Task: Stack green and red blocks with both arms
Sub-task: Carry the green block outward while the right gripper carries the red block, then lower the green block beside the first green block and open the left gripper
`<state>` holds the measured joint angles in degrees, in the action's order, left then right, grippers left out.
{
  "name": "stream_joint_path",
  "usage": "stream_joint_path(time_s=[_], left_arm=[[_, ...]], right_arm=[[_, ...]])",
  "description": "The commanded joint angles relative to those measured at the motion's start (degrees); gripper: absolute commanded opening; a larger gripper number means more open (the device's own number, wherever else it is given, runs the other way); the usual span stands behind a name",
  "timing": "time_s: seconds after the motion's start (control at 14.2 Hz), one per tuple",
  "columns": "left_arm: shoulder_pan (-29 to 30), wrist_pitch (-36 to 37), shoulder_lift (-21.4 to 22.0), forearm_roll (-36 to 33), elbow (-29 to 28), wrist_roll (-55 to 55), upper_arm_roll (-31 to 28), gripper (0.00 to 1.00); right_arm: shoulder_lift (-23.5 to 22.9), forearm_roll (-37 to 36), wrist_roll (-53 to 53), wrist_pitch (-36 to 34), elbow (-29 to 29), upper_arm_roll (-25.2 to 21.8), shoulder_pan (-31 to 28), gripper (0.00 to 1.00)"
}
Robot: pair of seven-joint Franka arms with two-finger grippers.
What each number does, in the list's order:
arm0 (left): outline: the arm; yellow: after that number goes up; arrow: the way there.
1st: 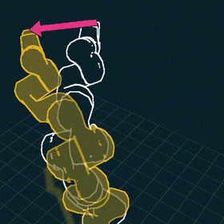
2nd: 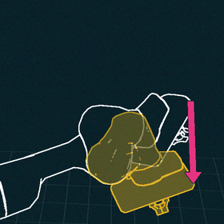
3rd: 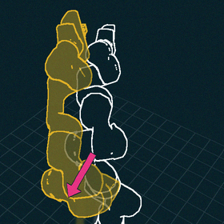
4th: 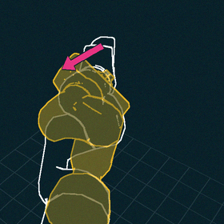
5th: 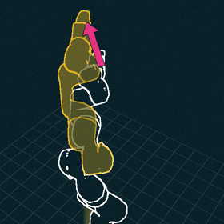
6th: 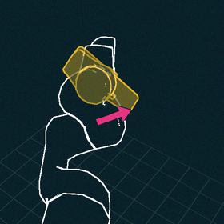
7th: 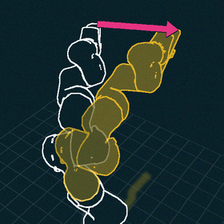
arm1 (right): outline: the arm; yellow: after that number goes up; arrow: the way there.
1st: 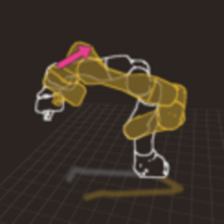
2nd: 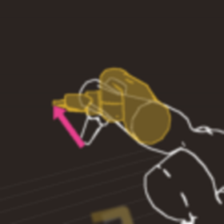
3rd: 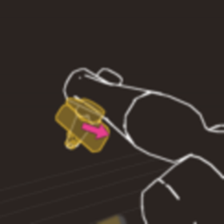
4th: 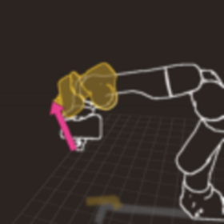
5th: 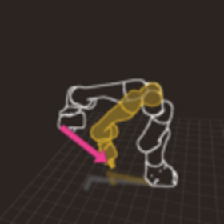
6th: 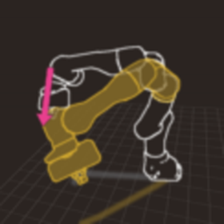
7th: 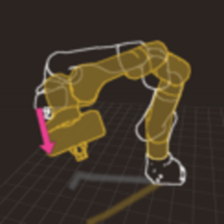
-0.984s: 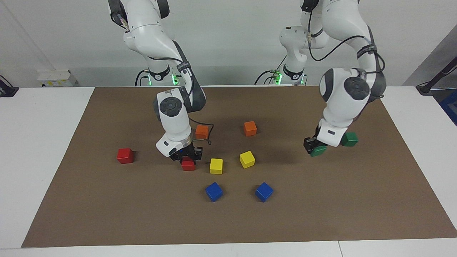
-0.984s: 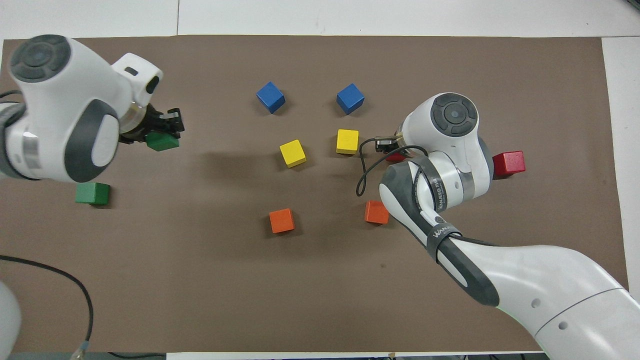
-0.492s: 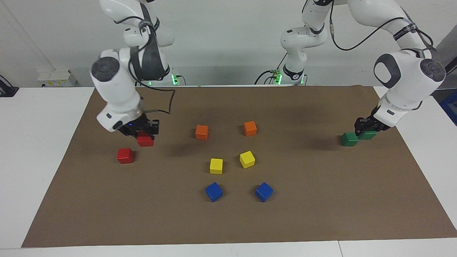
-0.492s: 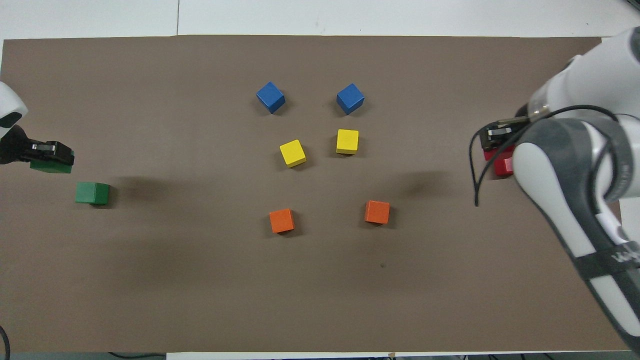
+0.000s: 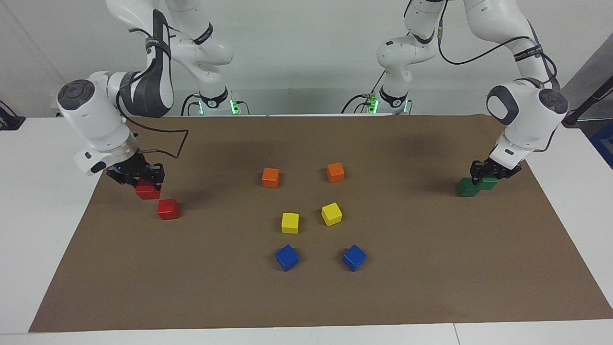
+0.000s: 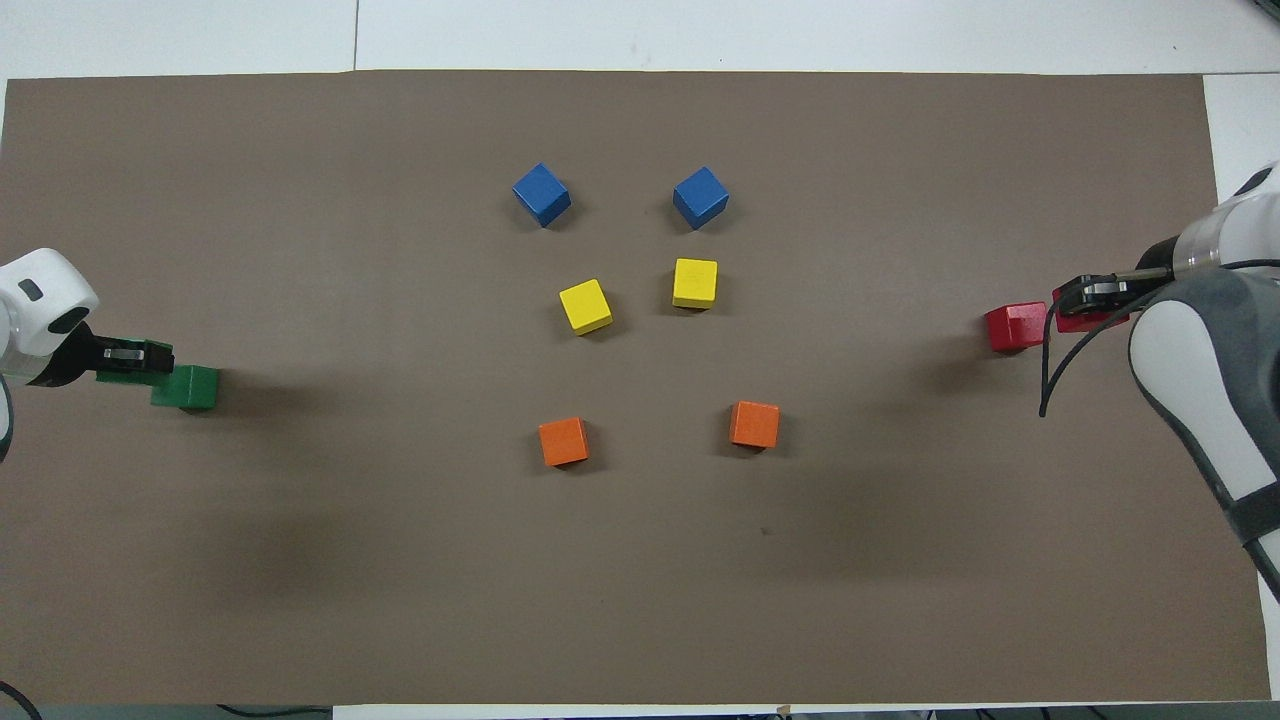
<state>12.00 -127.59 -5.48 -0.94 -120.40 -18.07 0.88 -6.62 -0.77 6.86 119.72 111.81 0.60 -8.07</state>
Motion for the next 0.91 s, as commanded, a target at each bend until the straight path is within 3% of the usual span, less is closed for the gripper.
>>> stream_joint_path(time_s=[0.0,0.42,0.84], left_arm=[[0.7,-2.4,2.1,-0.1,-3.0,-0.6,0.5,0.0],[1.4,-5.0,1.6,0.9,-5.4,-1.4,0.5,0.0],[1.4,-5.6,1.5,1.0,-6.3,-1.7,0.4,0.0]], right_arm=[[0.6,0.2,0.5,3.4,2.7,0.6,-0.9,0.0],[-0.9,0.3,0.3,10.8,5.9,0.7,0.3,0.0],[-2.3,0.3,1.2,11.2,5.9,0.8,1.0,0.0]])
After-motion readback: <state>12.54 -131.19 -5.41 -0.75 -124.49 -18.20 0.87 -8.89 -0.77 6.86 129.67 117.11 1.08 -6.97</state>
